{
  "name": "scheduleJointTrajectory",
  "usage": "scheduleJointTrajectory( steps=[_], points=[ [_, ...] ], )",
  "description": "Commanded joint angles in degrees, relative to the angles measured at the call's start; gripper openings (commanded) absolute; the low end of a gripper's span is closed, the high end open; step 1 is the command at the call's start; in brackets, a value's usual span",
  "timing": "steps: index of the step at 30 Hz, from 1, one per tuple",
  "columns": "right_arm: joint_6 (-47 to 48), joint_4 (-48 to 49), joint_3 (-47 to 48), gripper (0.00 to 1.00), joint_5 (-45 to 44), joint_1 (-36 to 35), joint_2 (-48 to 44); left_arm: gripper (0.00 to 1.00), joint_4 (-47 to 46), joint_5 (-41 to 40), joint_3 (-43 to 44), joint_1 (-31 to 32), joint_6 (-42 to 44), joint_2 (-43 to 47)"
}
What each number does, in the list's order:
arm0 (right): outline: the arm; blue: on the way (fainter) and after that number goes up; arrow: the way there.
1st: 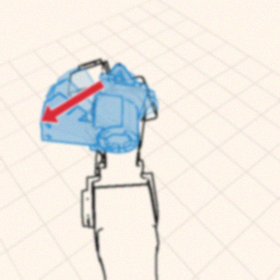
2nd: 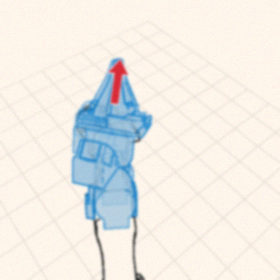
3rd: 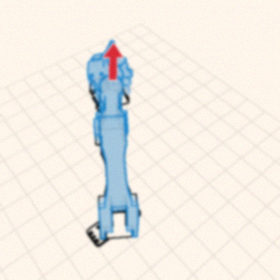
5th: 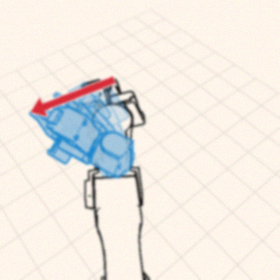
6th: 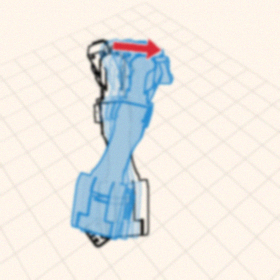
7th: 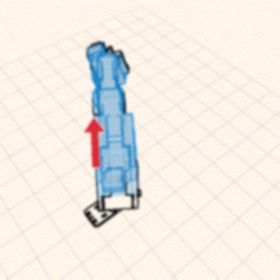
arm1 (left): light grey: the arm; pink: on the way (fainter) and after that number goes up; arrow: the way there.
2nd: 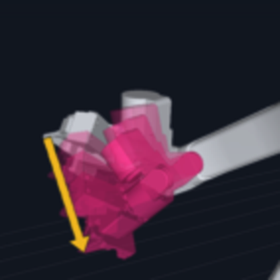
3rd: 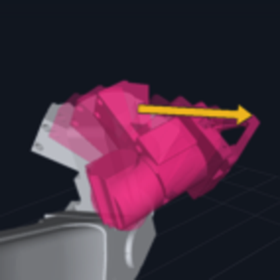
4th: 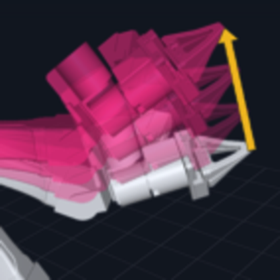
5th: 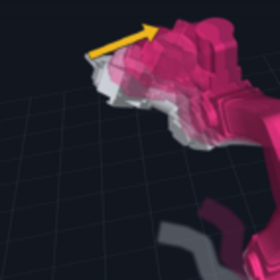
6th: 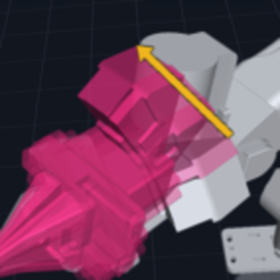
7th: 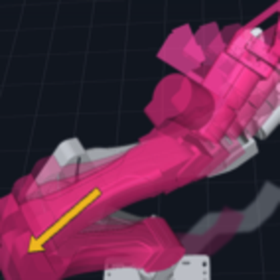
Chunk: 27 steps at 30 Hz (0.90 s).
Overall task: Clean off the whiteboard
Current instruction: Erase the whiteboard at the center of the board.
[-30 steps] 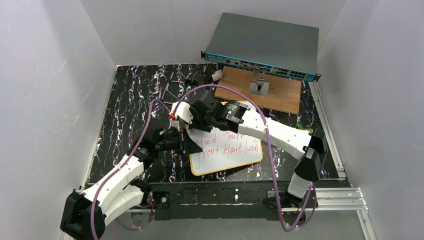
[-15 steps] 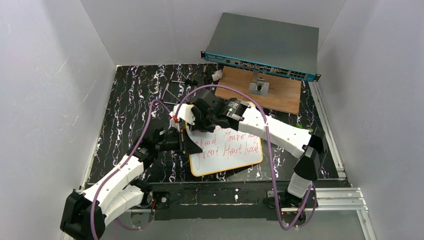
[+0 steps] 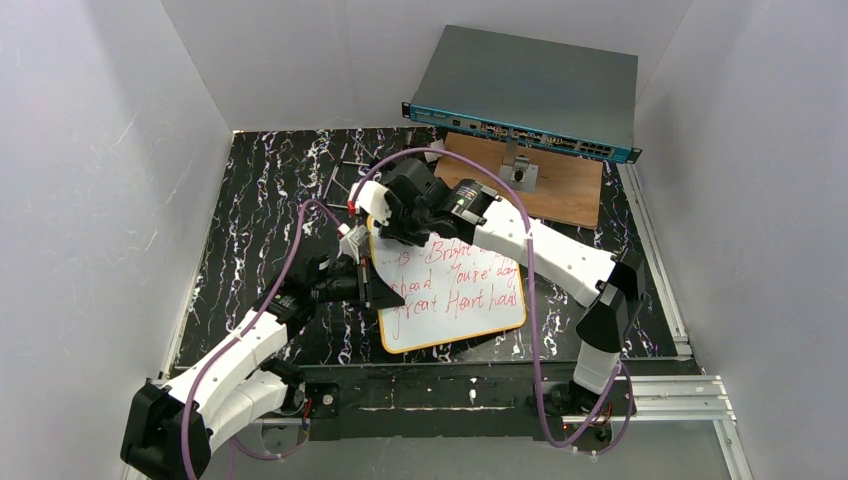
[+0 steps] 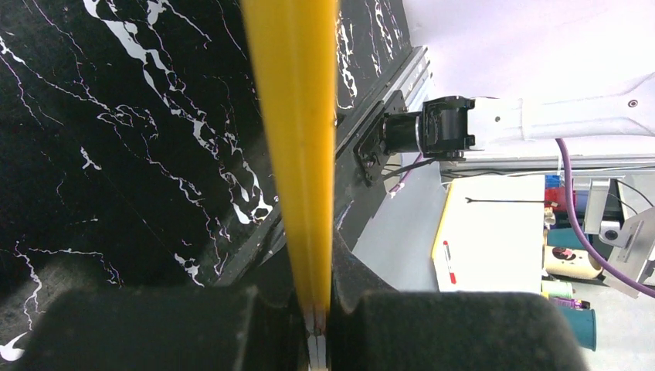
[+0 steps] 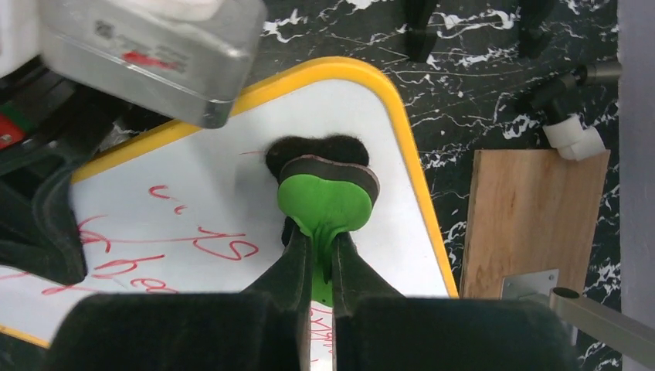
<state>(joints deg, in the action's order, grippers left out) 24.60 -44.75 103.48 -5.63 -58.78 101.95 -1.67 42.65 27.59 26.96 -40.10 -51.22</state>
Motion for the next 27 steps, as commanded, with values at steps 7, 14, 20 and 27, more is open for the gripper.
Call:
scheduleJointTrajectory(
  steps=[7, 14, 20, 27],
  points=[
    [4.55, -5.22, 0.57, 0.01, 13.33, -2.26, -0.57, 0.00, 0.35, 4.56, 4.19, 0.76, 9.12, 1.32],
    [-3.14, 2.87, 1.64, 0.01, -3.05, 0.40, 0.61, 0.00, 0.71, 5.60, 4.40, 0.81, 9.94, 0.90],
    [-2.37, 3.98, -0.39, 0.01, -5.72, 0.84, -0.23, 0.00, 0.78, 5.62, 4.36, 0.81, 10.60, 0.48],
    [2.58, -3.91, 0.28, 0.01, 9.42, 1.66, -1.25, 0.00, 0.75, 5.60, 4.46, 0.80, 11.16, -0.27]
  ],
)
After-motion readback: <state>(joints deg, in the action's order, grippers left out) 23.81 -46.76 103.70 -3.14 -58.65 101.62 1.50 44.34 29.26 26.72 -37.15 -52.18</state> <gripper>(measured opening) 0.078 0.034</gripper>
